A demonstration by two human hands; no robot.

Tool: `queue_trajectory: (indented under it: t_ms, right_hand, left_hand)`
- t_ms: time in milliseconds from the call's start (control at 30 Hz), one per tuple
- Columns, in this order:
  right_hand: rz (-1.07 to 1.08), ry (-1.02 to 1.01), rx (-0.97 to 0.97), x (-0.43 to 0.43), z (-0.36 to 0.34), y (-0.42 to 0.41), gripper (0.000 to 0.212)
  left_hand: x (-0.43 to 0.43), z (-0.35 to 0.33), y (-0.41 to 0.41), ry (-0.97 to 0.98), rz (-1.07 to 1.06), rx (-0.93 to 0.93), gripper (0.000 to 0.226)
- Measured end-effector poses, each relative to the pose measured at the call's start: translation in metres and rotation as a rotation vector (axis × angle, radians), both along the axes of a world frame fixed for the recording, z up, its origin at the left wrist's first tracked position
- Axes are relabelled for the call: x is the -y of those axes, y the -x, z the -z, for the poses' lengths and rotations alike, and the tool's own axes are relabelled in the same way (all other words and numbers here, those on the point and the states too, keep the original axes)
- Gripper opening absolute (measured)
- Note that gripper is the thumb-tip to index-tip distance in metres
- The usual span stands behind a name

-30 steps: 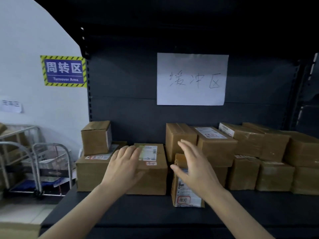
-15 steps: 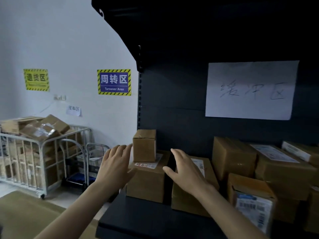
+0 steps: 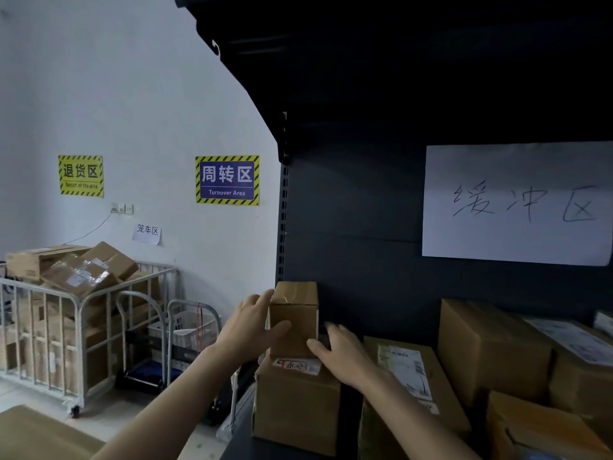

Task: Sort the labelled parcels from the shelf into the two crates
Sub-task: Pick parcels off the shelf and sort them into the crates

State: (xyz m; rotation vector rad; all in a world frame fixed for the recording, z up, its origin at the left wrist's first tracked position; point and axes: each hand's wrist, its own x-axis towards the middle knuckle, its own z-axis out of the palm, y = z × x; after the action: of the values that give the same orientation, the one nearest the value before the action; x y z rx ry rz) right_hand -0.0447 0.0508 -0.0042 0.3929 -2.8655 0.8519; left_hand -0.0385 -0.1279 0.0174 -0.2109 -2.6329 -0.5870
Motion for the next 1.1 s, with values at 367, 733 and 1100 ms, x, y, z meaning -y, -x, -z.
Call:
queue_trajectory:
  t_ms: [367,733,1100]
  right_hand:
    - [0.001,0.170,-0.161,0.003,-0.019,-0.015,0.051]
    - [-0.083,0.237,-0.278,0.008,-0.009,-0.028,0.038]
    - [0.009,0.514,0.001,0.005,-0.008,-0.033,0.041]
  left_hand:
    - [-0.020,0.033,-0.011,-0.630,0.150,0.026,0.032]
    - [0.005,0.047,-0.026,-0.349,0.105,0.075,0.025]
    - [-0.011,0.020,-0.040,-0.920,0.206,0.125,0.030]
